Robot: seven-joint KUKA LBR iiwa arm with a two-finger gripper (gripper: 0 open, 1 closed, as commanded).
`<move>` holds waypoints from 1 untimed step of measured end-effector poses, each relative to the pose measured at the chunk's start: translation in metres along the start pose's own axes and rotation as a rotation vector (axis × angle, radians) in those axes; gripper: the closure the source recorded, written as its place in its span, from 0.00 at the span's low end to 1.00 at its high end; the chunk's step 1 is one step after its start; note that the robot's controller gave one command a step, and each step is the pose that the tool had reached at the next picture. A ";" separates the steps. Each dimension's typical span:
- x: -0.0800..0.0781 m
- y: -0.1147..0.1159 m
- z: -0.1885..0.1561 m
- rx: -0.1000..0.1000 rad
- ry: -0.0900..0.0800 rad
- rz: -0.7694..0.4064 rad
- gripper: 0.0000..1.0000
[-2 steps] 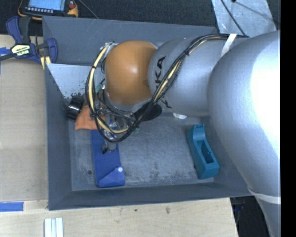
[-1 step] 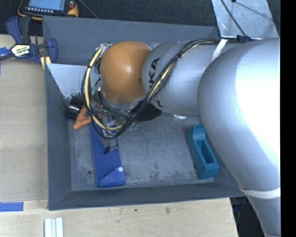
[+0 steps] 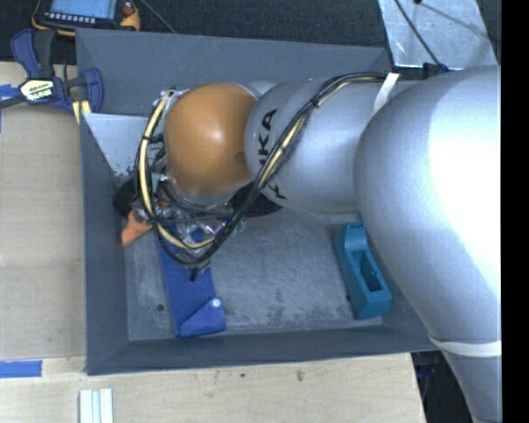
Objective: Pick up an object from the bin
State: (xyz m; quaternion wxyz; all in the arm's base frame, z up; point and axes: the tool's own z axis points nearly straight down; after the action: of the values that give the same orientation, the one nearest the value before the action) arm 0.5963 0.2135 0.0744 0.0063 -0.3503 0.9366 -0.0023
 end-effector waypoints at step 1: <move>0.023 0.052 0.000 -0.004 0.002 -0.094 0.00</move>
Offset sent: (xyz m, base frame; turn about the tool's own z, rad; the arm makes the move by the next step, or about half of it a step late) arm -0.0232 0.0271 -0.0044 -0.4590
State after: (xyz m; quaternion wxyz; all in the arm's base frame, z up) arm 0.5446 0.2377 0.0739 0.0047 -0.3939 0.9192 -0.0011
